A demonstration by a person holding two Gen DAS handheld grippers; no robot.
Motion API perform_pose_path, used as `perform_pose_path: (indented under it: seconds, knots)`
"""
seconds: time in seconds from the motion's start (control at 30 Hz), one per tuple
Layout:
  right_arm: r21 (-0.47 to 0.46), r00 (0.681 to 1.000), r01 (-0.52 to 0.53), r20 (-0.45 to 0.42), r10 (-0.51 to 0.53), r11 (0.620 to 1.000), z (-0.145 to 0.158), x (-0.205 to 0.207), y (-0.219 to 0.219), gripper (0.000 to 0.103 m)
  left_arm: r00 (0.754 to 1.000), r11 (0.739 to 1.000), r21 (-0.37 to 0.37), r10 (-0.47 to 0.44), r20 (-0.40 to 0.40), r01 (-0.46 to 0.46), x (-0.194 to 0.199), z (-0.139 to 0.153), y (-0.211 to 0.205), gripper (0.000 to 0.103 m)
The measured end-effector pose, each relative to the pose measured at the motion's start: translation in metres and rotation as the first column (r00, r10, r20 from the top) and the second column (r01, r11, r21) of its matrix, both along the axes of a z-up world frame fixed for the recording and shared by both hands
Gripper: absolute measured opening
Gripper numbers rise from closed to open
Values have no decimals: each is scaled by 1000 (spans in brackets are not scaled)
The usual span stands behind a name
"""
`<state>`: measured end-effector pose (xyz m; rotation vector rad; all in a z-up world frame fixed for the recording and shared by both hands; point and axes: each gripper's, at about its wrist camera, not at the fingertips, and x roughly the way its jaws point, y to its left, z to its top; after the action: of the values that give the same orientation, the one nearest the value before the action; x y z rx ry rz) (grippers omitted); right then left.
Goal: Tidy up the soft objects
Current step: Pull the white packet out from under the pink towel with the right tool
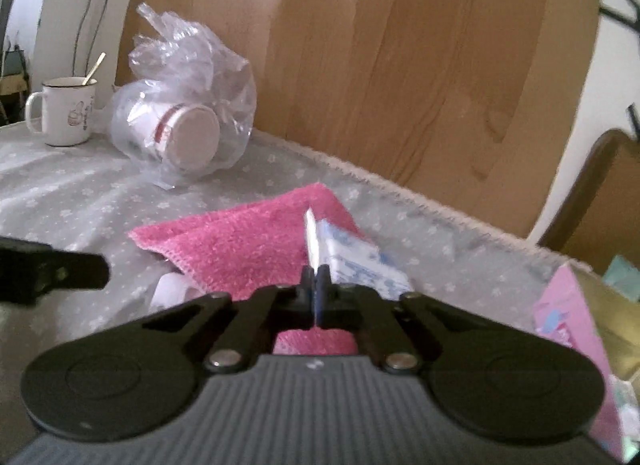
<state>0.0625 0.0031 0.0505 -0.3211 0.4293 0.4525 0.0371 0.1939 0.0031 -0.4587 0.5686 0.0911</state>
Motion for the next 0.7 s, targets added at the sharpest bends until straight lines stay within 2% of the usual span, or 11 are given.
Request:
perform_pose_path:
  seconds: [0.2,0.3,0.37,0.47,0.6,0.63,0.7]
  knots:
    - [-13,994,-83,67,84,996,3,-59,-25,3,1000,1000,-11,-5,0,5,-1,0,2,75]
    - [-14,989,-132,64,133,991,-1,-96,-46,3,1000,1000,-9,-7,0,7,-1,0,1,76]
    - [-28,986,-155,60,156,988,-5,-119,-60,4,1000,1000,-4,-12,0,12,-2,0,0,82]
    - [-54,985,-167,26,168,985,-12,-145,-80,5,1000,1000,12,-19,-3,19,-2,1,-4,85]
    - [-75,991,-120,-76,114,990,-19,-160,-105,7,1000,1000,12,-26,-5,26,-2,1,-5,85]
    - [-68,991,-94,-98,87,993,-19,-161,-112,10,1000,999,12,-30,-5,30,-2,1,-5,86]
    - [-16,985,-54,-164,51,998,-16,-160,-128,29,999,999,18,-39,-6,39,-2,1,-7,86]
